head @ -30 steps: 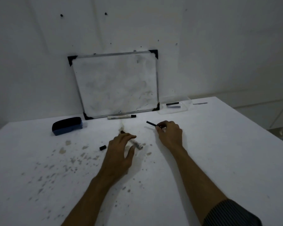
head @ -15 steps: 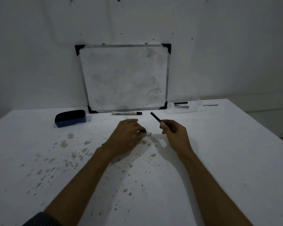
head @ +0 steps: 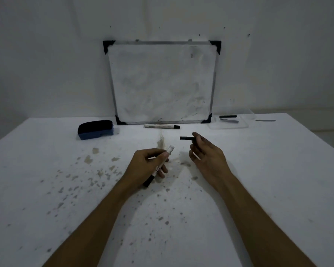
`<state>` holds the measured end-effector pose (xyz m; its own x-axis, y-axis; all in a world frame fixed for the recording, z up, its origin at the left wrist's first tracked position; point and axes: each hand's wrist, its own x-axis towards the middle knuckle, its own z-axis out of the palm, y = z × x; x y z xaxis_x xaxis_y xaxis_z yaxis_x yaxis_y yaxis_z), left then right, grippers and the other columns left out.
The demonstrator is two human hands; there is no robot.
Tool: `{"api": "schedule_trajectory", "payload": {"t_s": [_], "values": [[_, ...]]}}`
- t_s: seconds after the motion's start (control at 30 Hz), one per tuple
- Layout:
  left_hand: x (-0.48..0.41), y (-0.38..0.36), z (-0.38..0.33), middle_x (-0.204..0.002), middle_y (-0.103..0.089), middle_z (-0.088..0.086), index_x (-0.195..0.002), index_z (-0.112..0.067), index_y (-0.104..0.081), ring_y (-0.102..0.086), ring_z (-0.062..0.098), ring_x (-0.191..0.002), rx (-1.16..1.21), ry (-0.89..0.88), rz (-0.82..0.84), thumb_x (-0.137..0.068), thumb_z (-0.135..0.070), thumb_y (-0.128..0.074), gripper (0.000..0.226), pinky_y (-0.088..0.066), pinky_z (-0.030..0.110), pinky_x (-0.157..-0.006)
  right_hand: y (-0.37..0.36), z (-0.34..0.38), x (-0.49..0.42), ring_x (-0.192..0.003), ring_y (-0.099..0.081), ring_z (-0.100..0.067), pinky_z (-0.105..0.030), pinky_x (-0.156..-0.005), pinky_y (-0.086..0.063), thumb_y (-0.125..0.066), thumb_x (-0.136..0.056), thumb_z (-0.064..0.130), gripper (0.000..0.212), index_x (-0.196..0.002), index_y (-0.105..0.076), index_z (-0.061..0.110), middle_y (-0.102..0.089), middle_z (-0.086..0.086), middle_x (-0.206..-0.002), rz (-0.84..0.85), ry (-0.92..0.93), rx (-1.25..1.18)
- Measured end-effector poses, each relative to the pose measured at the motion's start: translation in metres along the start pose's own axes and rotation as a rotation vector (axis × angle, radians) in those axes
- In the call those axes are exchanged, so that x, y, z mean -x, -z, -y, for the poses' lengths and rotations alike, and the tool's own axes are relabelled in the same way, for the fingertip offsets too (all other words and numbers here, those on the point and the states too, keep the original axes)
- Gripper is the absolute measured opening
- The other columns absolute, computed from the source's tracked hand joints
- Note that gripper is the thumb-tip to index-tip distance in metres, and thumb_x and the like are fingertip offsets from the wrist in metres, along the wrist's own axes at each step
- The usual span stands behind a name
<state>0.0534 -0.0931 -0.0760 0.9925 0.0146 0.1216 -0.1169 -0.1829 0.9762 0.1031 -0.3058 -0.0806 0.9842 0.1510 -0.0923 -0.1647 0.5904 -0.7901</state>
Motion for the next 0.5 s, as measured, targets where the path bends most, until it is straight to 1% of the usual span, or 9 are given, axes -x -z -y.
{"api": "schedule_trajectory", "payload": {"t_s": [0.07,0.17,0.2,0.27,0.3,0.33,0.4,0.5], "values": [[-0.0024,0.0009,0.0018,-0.072,-0.078,0.005,-0.107,-0.006,-0.077,-0.072,0.023,-0.055,0.022,0.004,0.006,-0.098,-0.024,-0.068,0.022,-0.058,0.03,-0.053,-0.0005,-0.0019,-0.0003,-0.087,-0.068,-0.015,-0.029,-0.081,-0.059,-0.069,-0.096,0.016,0.028,-0.123,-0.073,0.009,-0.072,-0.003,-0.096,-0.03,0.022,0.068],[-0.0042,0.0003,0.0037,-0.074,-0.079,0.004,-0.106,-0.013,-0.078,-0.073,0.02,-0.055,0.009,-0.011,0.038,-0.095,-0.028,-0.072,0.019,-0.057,0.027,-0.052,-0.0005,-0.0042,-0.0008,-0.085,-0.067,-0.018,-0.032,-0.079,-0.058,-0.072,-0.095,0.015,0.037,-0.129,-0.065,0.004,-0.07,-0.008,-0.096,-0.089,0.026,0.089],[-0.0042,0.0003,0.0046,-0.076,-0.079,0.005,-0.105,-0.017,-0.079,-0.073,0.023,-0.056,0.011,-0.02,0.041,-0.093,-0.03,-0.073,0.019,-0.058,0.029,-0.052,-0.0006,-0.0044,-0.0009,-0.084,-0.066,-0.019,-0.032,-0.078,-0.058,-0.072,-0.095,0.015,0.038,-0.129,-0.065,0.002,-0.068,-0.01,-0.097,-0.103,0.027,0.103],[-0.0037,0.0008,0.006,-0.08,-0.079,0.01,-0.104,-0.022,-0.08,-0.072,0.038,-0.062,0.017,-0.03,0.04,-0.088,-0.038,-0.075,0.022,-0.061,0.039,-0.054,-0.0016,-0.0047,-0.0003,-0.087,-0.063,-0.022,-0.031,-0.078,-0.057,-0.073,-0.094,0.016,0.036,-0.127,-0.066,0.002,-0.066,-0.014,-0.102,-0.128,0.032,0.138],[-0.0035,0.0007,0.0066,-0.08,-0.078,0.013,-0.103,-0.024,-0.08,-0.071,0.041,-0.063,0.014,-0.032,0.043,-0.087,-0.04,-0.076,0.023,-0.062,0.042,-0.055,-0.0022,-0.0049,0.0002,-0.088,-0.061,-0.023,-0.031,-0.077,-0.057,-0.073,-0.094,0.016,0.034,-0.125,-0.067,0.002,-0.067,-0.015,-0.103,-0.139,0.034,0.149],[-0.0036,0.0003,0.0075,-0.078,-0.078,0.014,-0.103,-0.027,-0.081,-0.07,0.039,-0.061,0.005,-0.033,0.049,-0.087,-0.041,-0.077,0.022,-0.061,0.041,-0.054,-0.0025,-0.0049,0.0006,-0.089,-0.061,-0.023,-0.03,-0.077,-0.057,-0.073,-0.094,0.016,0.033,-0.124,-0.068,0.003,-0.069,-0.015,-0.104,-0.145,0.035,0.161],[-0.0032,-0.0012,0.0092,-0.072,-0.076,0.012,-0.1,-0.032,-0.081,-0.069,0.027,-0.054,-0.012,-0.031,0.062,-0.089,-0.041,-0.077,0.014,-0.059,0.035,-0.05,-0.0035,-0.005,0.0013,-0.088,-0.062,-0.023,-0.029,-0.077,-0.058,-0.073,-0.094,0.018,0.032,-0.123,-0.068,0.006,-0.074,-0.014,-0.105,-0.146,0.045,0.21],[-0.0024,-0.0024,0.0111,-0.068,-0.075,0.011,-0.1,-0.035,-0.08,-0.068,0.019,-0.052,-0.029,-0.027,0.062,-0.09,-0.042,-0.077,0.013,-0.057,0.03,-0.048,-0.0059,-0.0072,0.0029,-0.087,-0.066,-0.021,-0.025,-0.074,-0.058,-0.072,-0.095,0.022,0.027,-0.12,-0.07,0.012,-0.077,-0.012,-0.107,-0.144,0.092,0.35]]}}
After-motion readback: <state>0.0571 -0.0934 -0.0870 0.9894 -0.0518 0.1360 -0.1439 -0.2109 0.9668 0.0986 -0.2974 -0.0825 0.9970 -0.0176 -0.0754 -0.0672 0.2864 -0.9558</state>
